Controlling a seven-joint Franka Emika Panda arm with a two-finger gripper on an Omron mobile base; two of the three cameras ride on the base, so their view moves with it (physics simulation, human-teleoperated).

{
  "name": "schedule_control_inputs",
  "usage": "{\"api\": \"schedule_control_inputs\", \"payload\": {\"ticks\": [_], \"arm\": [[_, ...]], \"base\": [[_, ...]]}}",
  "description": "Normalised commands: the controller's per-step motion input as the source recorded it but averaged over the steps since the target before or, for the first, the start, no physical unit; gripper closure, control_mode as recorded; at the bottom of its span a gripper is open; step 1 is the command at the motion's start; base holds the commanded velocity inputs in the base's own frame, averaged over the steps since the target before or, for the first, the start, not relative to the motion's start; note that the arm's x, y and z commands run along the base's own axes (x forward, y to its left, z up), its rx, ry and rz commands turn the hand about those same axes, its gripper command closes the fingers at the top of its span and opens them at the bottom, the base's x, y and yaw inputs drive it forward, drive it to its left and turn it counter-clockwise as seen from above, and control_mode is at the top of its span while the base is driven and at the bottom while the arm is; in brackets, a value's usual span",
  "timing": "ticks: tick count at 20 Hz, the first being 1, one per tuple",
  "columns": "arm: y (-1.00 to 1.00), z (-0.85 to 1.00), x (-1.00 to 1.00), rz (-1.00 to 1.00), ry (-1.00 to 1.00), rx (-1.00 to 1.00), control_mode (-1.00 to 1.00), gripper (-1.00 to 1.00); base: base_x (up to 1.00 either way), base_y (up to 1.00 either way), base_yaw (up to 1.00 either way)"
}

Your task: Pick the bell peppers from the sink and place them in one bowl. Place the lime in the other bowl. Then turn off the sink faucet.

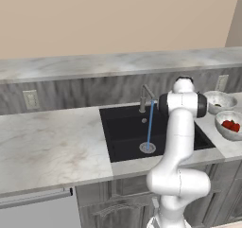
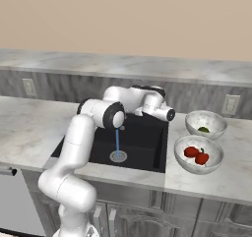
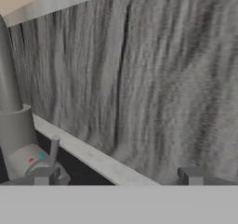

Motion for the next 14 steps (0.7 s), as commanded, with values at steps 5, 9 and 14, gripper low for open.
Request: {"api": "schedule_control_inputs", "payload": {"ticks": [5, 9, 14], "arm": [[0.00, -0.16, 0.25, 0.00, 0.00, 0.00, -1.00, -1.00], [0.00, -0.10, 0.31, 0.00, 0.00, 0.00, -1.00, -1.00], [0.00, -0.10, 0.34, 0.00, 0.00, 0.00, -1.00, -1.00]], "base": [[0.00, 0.00, 0.00], [0.00, 0.00, 0.00], [0.00, 0.00, 0.00]]}}
